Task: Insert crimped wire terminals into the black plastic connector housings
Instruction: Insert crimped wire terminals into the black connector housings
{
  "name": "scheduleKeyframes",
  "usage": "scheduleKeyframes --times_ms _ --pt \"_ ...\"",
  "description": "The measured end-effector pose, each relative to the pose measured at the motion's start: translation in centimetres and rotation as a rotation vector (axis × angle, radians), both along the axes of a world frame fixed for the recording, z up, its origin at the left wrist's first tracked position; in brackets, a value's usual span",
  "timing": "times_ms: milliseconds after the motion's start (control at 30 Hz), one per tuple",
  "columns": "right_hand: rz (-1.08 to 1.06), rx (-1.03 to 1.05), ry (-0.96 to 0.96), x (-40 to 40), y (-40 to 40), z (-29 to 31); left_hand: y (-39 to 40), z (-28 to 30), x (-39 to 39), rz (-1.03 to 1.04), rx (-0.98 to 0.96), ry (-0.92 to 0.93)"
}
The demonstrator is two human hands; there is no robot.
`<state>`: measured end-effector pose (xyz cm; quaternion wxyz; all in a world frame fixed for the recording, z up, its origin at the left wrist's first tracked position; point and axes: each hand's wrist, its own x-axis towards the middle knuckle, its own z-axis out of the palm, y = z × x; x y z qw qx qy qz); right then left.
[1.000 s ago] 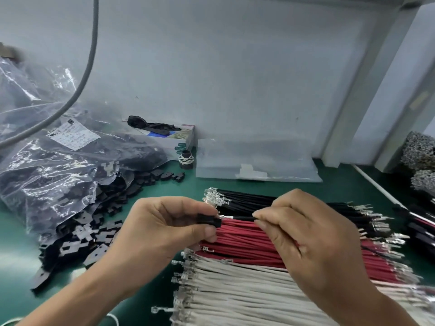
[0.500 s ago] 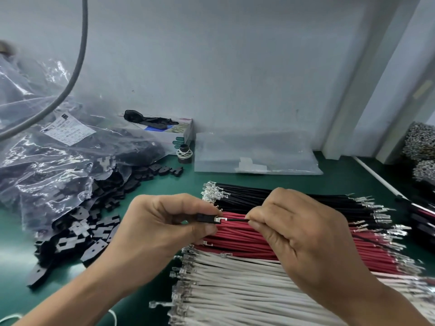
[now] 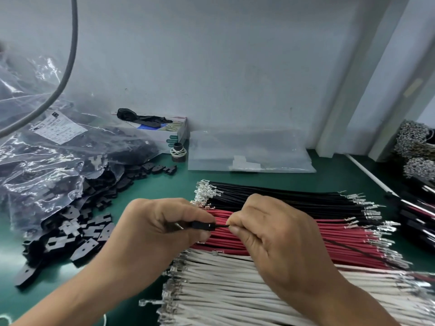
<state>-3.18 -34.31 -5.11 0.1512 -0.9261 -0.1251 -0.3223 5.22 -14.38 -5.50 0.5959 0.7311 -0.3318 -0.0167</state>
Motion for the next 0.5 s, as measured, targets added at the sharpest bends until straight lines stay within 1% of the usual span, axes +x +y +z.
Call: scheduleKeyframes --times_ms 33,67,167,300,500 --pt "-0.005 -0.003 -0.002 0.1 0.1 -0.2 0.0 0.0 0.0 0.016 0.012 -0.031" --pt "0.001 0.03 0.006 0.1 0.0 -0.3 0.1 0.0 0.0 0.016 -0.001 -0.019" --pt "0.015 0.129 0.02 0.1 -0.2 -0.2 0.1 0.1 0.1 -0.021 -0.083 0.11" --pt "0.008 0.118 -0.003 0.5 0.3 -0.2 0.1 -0.1 0.0 -0.007 -0.076 0.127" --pt "0.018 0.124 -0.064 0.7 1.0 -0.3 0.0 -0.2 -0.1 -0.027 -0.145 0.122"
